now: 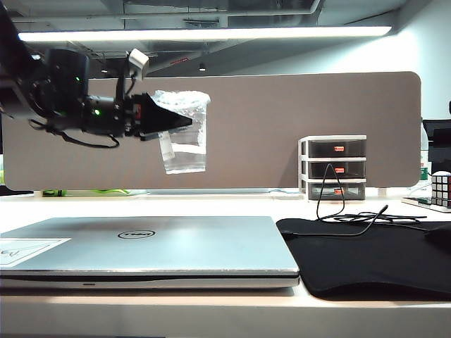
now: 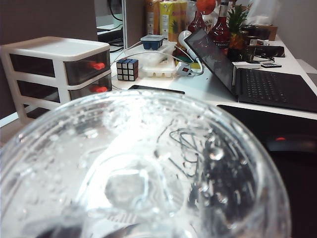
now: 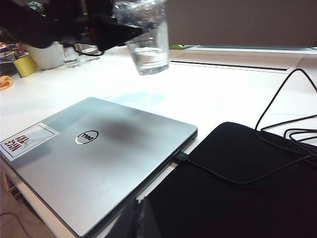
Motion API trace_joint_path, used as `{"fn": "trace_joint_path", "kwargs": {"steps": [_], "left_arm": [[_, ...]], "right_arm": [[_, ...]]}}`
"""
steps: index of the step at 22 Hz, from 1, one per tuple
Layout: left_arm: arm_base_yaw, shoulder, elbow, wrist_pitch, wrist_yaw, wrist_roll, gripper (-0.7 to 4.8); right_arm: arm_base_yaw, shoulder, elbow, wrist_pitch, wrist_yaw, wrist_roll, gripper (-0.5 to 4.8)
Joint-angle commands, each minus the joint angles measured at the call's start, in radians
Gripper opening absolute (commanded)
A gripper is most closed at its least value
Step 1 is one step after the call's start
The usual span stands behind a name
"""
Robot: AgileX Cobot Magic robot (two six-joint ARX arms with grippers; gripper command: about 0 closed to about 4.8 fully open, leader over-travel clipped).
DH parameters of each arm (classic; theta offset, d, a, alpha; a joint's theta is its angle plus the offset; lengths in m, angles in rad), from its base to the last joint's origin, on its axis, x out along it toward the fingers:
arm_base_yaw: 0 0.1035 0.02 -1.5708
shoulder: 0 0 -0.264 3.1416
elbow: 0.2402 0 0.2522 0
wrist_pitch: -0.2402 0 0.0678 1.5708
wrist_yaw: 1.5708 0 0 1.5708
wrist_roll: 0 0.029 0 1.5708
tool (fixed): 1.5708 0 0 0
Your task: Pick up the coffee cup and place it over the laptop.
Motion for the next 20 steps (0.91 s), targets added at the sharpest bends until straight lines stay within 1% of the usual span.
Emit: {"fn": "trace_joint_path", "kwargs": {"steps": [1,5,7,10,13,14,17,20], "left_arm": [[0.003,-0.078,-0.076,0.019,-0.013,0.021,2.73],[0.003,-0.185,-0.2,0.019,-0.026,0.035,2.78],[0.002,-0.249,-0.28,0.019,-0.069,0.045,2.78],[0.002,-0.31,-0.369,0.019,-0.089,0.058,2.78],[0.002,-0.378,-0.517,0.026,-0.123,0.107,2.78],[0.001,-0.381,-0.556,0.028,-0.125,0.115,2.79],[0.001,-0.381,-0.609,0.029,-0.125,0.124,2.79],[0.001,-0.381,-0.66,0.065,-0.125,0.162,2.81]], "right_arm": [[0.0,-0.002,-0.006,0.011,0.0,-0.003,-0.06],[0.0,-0.002,-0.006,0.011,0.0,-0.003,-0.06],[0.0,-0.002,-0.006,0.011,0.0,-0.003,-0.06],[0.0,-0.002,-0.006,0.011,0.0,-0.003,-0.06],[0.0,-0.002,-0.006,0.011,-0.001,-0.003,-0.06],[0.0,-0.002,-0.006,0.01,-0.001,-0.003,-0.06],[0.0,-0.002,-0.006,0.01,-0.001,-0.003,-0.06],[0.0,-0.002,-0.006,0.01,-0.005,-0.003,-0.06]]}}
